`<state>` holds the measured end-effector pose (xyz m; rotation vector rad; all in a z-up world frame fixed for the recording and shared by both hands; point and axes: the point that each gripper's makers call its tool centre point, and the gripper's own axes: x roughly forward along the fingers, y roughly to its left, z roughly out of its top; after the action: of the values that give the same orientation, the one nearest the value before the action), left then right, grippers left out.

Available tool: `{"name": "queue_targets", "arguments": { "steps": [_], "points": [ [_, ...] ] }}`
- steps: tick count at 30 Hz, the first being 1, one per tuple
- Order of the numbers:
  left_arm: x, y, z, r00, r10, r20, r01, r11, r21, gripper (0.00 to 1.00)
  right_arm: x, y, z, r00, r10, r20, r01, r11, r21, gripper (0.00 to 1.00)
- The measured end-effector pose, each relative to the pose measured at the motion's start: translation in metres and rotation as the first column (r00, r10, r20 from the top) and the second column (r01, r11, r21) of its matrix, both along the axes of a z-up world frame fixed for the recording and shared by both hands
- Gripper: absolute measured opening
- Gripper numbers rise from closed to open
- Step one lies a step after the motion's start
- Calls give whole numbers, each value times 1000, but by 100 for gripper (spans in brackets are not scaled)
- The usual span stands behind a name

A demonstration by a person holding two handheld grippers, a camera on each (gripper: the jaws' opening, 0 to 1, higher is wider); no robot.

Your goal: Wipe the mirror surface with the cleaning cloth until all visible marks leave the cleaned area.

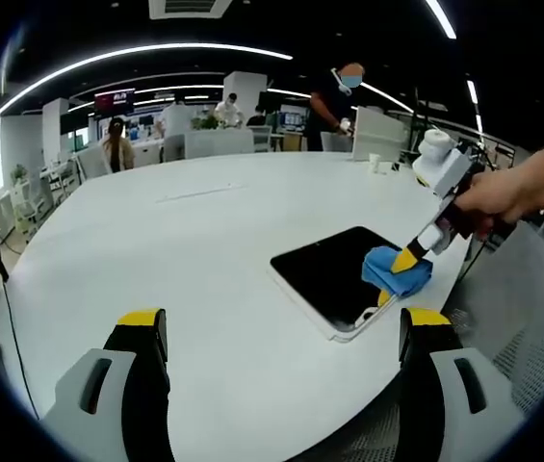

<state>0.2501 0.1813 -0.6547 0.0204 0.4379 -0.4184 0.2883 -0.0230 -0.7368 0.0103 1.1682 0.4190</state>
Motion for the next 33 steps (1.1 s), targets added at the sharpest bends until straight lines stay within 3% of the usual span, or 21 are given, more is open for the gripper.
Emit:
{"name": "queue_targets", "arguments": {
  "steps": [33],
  "points": [
    [0, 2, 0, 1000, 11, 2, -11, 1000, -12, 99, -14, 78, 0, 993, 116, -29, -115, 993, 32, 1]
  ]
}}
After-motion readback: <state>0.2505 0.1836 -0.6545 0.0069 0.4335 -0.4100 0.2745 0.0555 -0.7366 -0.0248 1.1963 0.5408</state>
